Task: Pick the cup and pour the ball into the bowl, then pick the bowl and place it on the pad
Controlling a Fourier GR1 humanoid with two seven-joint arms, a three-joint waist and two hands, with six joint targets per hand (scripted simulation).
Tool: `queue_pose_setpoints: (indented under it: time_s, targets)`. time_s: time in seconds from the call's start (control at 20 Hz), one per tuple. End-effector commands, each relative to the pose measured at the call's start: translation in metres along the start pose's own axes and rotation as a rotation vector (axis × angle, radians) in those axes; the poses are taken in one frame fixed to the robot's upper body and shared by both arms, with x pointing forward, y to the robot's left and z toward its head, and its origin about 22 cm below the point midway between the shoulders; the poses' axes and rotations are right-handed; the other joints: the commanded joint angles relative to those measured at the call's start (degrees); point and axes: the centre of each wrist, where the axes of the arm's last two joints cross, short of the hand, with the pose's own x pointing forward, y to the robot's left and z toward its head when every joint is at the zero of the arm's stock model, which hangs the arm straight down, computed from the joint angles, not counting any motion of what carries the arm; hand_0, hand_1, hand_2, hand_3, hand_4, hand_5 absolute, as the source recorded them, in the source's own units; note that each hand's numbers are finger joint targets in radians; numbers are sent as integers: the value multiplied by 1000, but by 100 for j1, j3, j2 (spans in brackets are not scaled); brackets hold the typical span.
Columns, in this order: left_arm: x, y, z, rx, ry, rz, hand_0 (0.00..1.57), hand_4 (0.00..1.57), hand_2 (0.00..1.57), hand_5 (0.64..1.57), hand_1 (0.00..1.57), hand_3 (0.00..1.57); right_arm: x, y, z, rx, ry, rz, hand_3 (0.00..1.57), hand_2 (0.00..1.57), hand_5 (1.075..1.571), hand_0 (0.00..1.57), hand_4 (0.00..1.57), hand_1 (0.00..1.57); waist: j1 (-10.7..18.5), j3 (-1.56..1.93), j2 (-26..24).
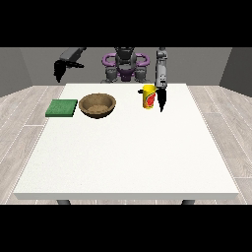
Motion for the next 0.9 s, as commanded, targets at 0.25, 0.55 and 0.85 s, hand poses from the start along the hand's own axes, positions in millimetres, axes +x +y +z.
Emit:
queue_pose_setpoints:
  time_s: [0.25, 0.55, 0.85]
  targets:
    - [-8, -6, -4, -30, -56, -186, 1018, 1467, 1101, 776, 1018, 888, 7, -14, -8, 28, -34, 15, 0, 0, 1570, 0, 0, 0, -298, 3, 286]
    - [-23, -22, 35, 13, -57, -334, 1323, 1477, 1571, 1250, 1323, 1571, 16, -26, -6, 23, -50, 38, 0, 0, 1570, 0, 0, 0, -405, 1, 287]
    - [-11, 7, 12, -86, 59, -482, 1341, 1532, 1571, 1304, 1341, 1571, -6, -37, 20, -18, 182, 33, 0, 0, 1570, 0, 0, 0, -68, 9, -1087]
